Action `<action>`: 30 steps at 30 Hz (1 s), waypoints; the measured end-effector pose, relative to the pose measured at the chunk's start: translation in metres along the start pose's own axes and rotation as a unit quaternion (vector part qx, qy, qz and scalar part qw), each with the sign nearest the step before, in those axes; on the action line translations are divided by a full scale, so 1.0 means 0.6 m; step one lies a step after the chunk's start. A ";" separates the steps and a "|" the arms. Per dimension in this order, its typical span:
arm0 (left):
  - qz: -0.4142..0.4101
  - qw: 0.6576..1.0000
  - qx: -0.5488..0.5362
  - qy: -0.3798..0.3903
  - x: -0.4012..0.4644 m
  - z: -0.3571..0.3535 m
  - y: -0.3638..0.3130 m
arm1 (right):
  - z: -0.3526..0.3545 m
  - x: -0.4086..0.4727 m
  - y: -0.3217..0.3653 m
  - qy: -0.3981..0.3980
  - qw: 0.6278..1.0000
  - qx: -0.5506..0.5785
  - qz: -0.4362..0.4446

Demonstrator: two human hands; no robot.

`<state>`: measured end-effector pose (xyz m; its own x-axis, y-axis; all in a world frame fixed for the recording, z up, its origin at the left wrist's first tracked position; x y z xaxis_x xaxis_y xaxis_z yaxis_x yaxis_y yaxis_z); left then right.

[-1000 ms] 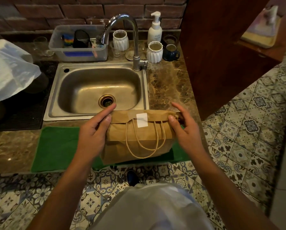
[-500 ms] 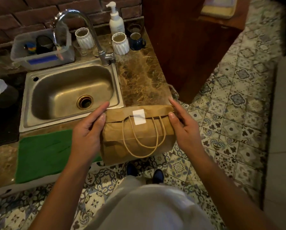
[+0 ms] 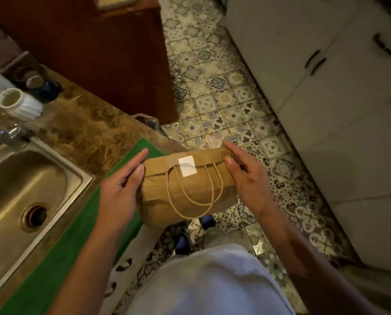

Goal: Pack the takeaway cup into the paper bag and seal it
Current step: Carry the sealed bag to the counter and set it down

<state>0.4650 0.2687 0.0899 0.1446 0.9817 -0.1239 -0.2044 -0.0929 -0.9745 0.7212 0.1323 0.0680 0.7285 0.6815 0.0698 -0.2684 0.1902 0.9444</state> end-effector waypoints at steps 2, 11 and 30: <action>0.002 0.999 0.011 0.044 -0.001 -0.023 0.007 | 0.033 -0.029 -0.009 -0.040 0.999 -0.031 -0.012; -0.043 0.967 0.043 0.247 -0.053 -0.193 -0.027 | 0.206 -0.155 -0.071 -0.265 0.958 -0.048 -0.097; -0.115 0.877 0.063 0.461 -0.252 -0.658 -0.125 | 0.615 -0.217 -0.130 -0.473 0.872 -0.107 -0.065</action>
<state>0.8408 0.0613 0.1075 0.9065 0.4142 -0.0815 -0.1636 0.1668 -0.9723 0.8798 -0.2323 0.1042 0.9285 -0.2241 0.2960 -0.1829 0.4179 0.8899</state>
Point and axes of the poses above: each hand's wrist, its own x-axis towards the middle knuckle, its own z-axis out of the back of the hand, y = z × x, the point moved 10 cm from there along x, towards the middle knuckle, and after that the axes turned 13 degrees about -y, right-handed, at the moved point
